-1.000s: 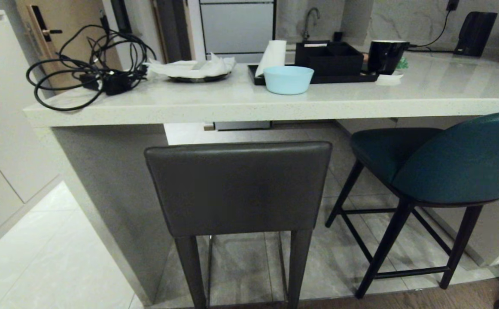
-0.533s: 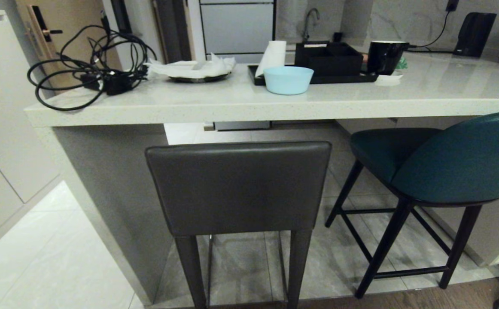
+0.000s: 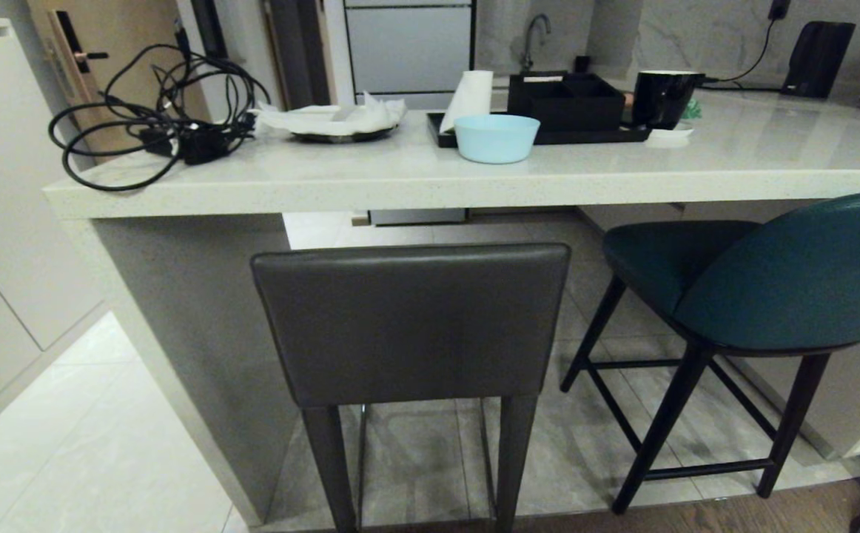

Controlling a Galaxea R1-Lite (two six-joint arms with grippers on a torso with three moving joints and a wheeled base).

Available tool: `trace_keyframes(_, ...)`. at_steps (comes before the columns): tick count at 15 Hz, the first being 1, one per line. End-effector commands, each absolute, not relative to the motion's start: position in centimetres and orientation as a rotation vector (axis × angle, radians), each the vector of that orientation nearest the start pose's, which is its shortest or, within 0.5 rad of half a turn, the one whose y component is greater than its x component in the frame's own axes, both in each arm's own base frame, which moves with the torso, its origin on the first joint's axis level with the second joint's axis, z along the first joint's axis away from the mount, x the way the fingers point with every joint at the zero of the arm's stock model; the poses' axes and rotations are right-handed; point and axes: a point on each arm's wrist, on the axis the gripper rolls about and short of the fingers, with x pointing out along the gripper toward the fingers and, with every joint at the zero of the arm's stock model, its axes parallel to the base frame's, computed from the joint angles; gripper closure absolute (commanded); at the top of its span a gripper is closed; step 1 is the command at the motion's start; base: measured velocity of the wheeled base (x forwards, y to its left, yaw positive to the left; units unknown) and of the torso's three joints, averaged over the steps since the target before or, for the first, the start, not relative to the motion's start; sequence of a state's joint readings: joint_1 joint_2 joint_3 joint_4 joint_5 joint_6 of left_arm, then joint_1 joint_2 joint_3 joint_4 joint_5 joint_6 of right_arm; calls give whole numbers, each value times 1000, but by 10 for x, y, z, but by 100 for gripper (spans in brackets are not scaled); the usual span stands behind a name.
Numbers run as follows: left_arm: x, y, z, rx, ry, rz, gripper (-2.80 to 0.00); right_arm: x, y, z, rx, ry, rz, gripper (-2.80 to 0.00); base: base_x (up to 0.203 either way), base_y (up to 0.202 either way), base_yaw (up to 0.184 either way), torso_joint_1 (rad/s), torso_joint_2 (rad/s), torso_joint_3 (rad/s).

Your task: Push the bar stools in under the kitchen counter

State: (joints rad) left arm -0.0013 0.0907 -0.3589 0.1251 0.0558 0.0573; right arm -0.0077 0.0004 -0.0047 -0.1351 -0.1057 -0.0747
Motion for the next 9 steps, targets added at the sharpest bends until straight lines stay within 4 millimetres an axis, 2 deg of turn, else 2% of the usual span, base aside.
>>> trace_keyframes(1, -35, 1, 111, 70, -82, 59, 0, -23, 0, 85, 10, -98, -32, 0, 0, 0, 0, 0, 0, 0)
trace_keyframes(3, -22, -1, 79, 143, -36, -30, 0, -23, 0, 79, -43, -31, -17, 0, 0, 0, 0, 0, 0, 0)
trace_keyframes(4, -21, -1, 76, 186, -36, -53, 0, -23, 0, 75, -48, 7, -8, 0, 0, 0, 0, 0, 0, 0)
trace_keyframes(6, -22, -1, 74, 78, -18, -51, 0, -23, 0, 75, -50, 5, -4, 0, 0, 0, 0, 0, 0, 0)
trace_keyframes(9, -22, -1, 74, 81, -10, -44, 0, -23, 0, 75, -48, 5, -3, 0, 0, 0, 0, 0, 0, 0)
